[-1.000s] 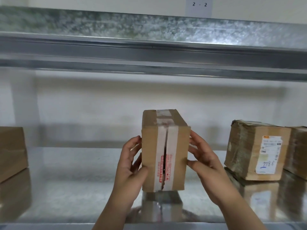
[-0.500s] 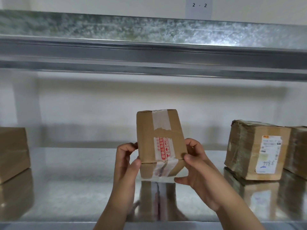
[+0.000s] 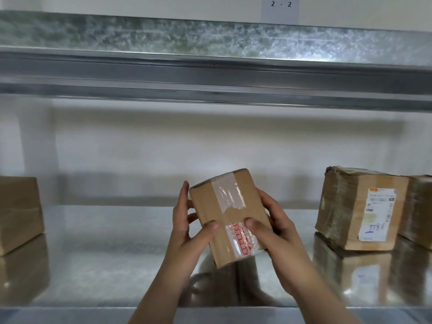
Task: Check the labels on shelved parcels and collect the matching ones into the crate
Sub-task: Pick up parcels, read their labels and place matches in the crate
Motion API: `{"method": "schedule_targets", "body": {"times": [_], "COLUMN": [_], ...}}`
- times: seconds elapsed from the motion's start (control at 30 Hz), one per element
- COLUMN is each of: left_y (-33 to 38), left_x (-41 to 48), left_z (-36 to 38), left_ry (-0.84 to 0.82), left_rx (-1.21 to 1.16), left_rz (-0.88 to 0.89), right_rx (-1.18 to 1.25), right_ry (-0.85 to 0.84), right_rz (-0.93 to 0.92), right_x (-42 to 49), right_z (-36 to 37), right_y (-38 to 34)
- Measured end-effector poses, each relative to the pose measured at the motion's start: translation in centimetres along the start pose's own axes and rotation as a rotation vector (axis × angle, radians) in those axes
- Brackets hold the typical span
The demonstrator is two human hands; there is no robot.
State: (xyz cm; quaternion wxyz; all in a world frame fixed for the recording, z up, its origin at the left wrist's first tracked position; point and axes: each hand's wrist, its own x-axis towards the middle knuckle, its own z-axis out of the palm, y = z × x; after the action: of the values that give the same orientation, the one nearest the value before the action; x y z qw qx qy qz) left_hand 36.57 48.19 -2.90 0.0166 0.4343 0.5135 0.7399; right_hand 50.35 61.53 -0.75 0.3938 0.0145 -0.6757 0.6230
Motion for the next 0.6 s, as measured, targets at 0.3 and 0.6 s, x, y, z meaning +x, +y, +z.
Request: {"method": "schedule_targets", "body": {"times": [0.3,0.6], "left_y": [-0.42,0.0], "left_x": [0.31,0.1], "left_z": [0.1,0.13], "left_ry": [0.012,0.024], "left_rx": [0.077,-0.077], "left_rz": [0.034,-0.026], "right_rx": [0.034,0.053], "right_ry": [0.003,0.033], "right_rz": [-0.001,-0.008], "right_x": [-0.25,0.23], "right_z": [-0.5,-0.52], "right_y": [0.26,0.22]}}
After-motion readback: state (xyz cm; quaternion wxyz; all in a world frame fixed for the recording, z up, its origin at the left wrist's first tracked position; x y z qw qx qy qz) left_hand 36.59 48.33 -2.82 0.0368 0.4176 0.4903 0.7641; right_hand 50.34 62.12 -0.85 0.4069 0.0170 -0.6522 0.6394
